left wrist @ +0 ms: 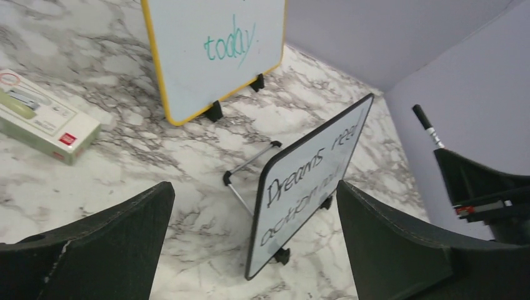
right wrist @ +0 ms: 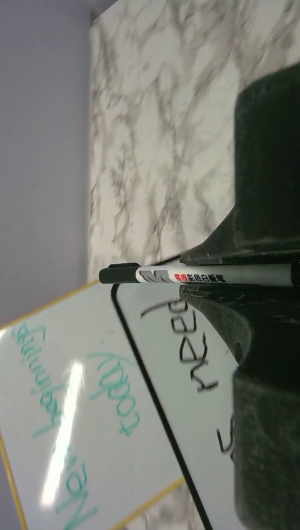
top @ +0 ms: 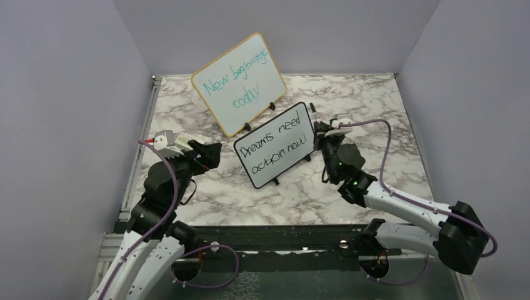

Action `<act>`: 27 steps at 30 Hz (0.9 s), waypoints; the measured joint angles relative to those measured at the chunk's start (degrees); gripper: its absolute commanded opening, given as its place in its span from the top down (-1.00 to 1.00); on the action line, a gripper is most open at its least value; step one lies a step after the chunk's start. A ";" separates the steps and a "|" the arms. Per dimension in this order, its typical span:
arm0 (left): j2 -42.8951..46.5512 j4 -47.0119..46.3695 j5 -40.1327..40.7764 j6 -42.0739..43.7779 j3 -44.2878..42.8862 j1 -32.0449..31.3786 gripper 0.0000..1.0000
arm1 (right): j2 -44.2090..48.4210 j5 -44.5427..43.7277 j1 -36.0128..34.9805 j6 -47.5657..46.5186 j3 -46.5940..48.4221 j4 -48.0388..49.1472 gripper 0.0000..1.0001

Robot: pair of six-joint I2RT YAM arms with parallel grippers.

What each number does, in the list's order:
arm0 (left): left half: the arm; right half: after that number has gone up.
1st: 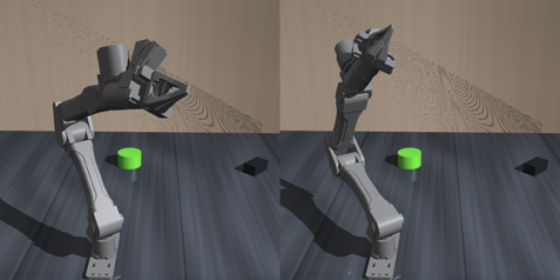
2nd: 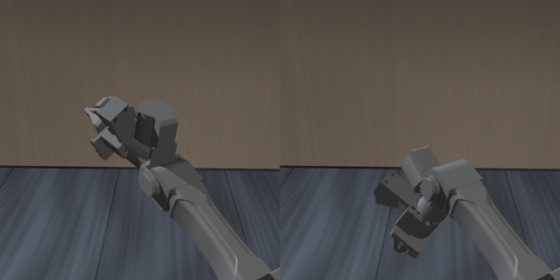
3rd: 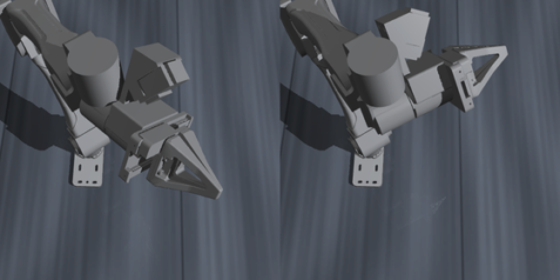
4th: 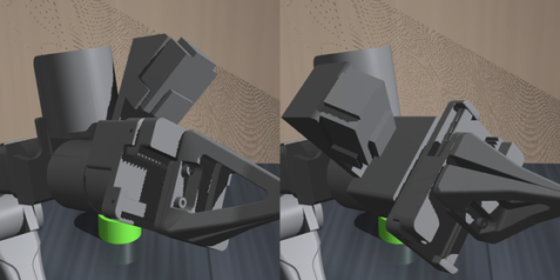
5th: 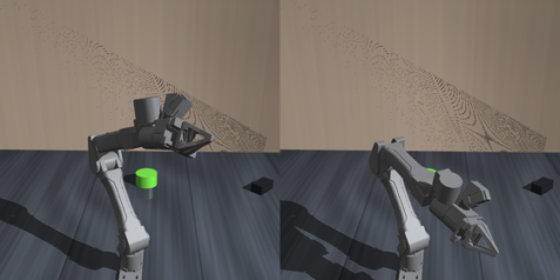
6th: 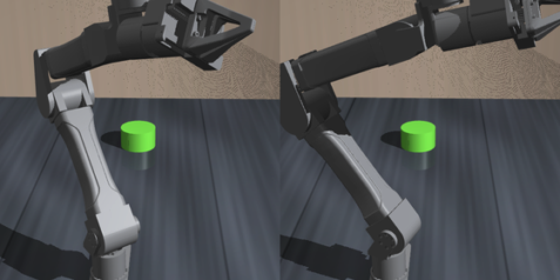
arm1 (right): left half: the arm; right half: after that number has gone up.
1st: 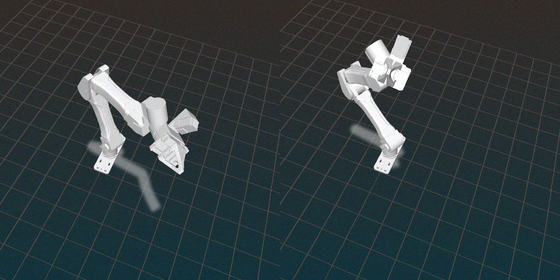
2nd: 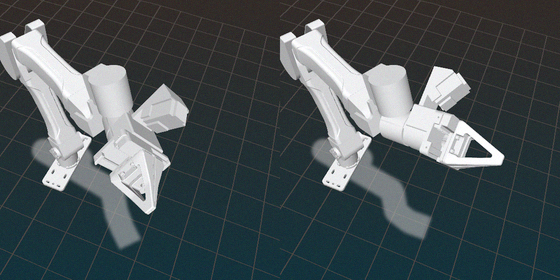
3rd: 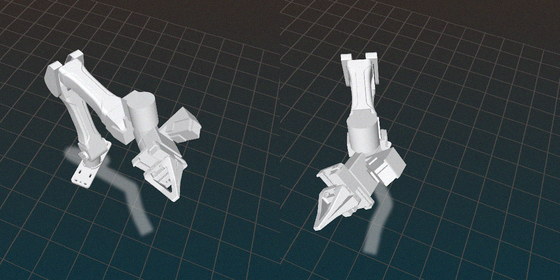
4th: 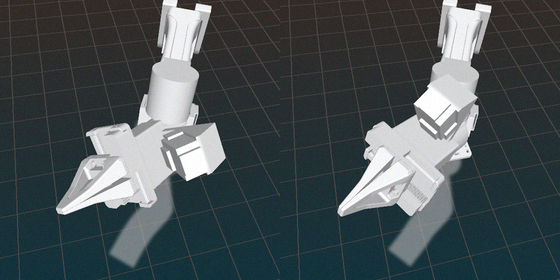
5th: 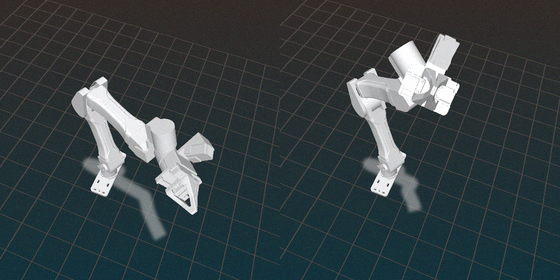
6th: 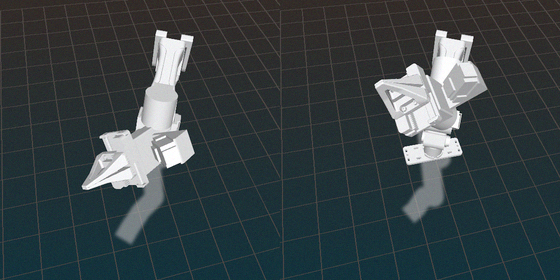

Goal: Write a sentence on the whiteboard
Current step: Close the whiteboard marker at the center of the board, then place the whiteboard marker at the center of the board.

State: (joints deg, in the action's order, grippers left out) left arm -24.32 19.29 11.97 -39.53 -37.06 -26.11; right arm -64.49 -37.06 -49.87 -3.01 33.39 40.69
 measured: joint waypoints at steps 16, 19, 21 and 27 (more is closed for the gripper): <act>8.90 4.31 6.12 16.00 4.20 0.00 -0.98 | 1.51 0.39 21.99 28.30 -7.76 -36.20 0.92; 8.94 5.29 6.12 16.70 4.74 0.00 -0.98 | -0.94 1.20 22.25 33.03 -8.09 -37.55 0.83; 9.33 5.33 6.12 16.92 4.74 0.00 -0.98 | -3.10 1.40 22.56 34.80 -8.09 -37.62 0.72; 11.87 5.57 6.05 17.14 4.74 0.11 -0.98 | -6.84 1.01 23.28 42.42 -7.41 -38.25 0.30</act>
State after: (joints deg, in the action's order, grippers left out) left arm -12.45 24.86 18.02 -22.39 -32.32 -26.00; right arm -71.33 -36.05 -26.59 39.42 25.98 2.44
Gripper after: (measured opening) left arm 0.990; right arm 0.279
